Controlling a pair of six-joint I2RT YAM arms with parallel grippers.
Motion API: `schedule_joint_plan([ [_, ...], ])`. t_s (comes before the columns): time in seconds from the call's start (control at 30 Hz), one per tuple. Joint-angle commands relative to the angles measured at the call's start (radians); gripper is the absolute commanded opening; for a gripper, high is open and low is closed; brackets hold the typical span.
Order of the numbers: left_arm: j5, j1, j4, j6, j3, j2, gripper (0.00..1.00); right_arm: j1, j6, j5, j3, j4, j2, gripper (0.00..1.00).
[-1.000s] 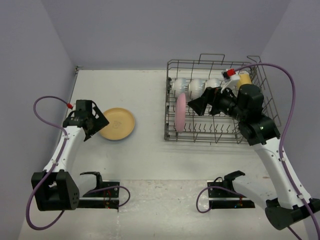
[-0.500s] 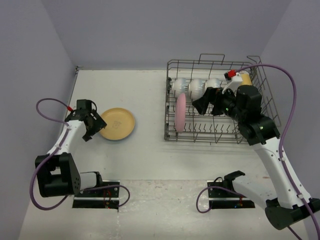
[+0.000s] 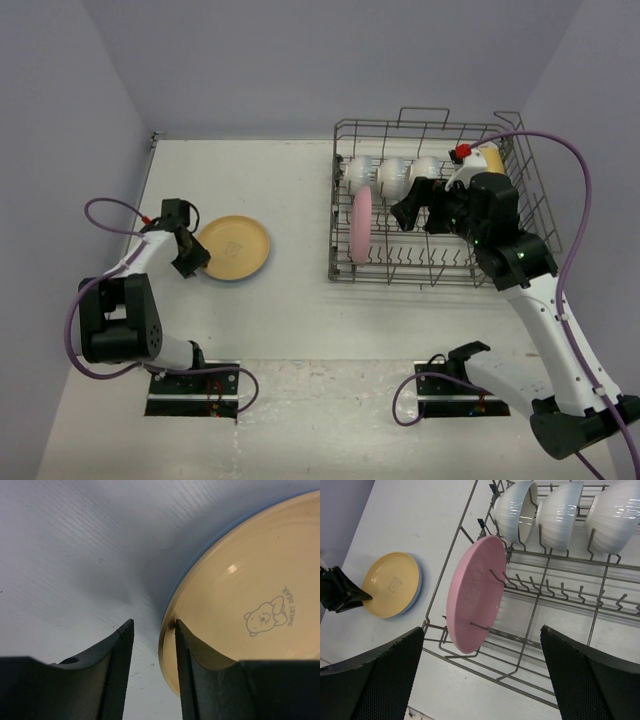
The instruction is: Load the mixed dishes into the dish rack
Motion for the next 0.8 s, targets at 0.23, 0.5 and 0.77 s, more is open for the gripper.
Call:
schedule_joint_plan([
  [0.23, 0.006, 0.006, 0.050, -0.015, 0.021, 0.014, 0.21, 0.000, -0.016, 0.042, -0.008, 0.003, 0.000, 0.99],
  [0.5, 0.023, 0.003, 0.025, -0.001, 0.031, -0.013, 0.16, 0.000, -0.014, 0.041, -0.010, 0.003, 0.005, 0.99],
  [0.77, 0.038, 0.002, -0.022, 0.017, 0.073, -0.053, 0.04, -0.001, -0.021, 0.030, -0.006, -0.002, 0.014, 0.99],
])
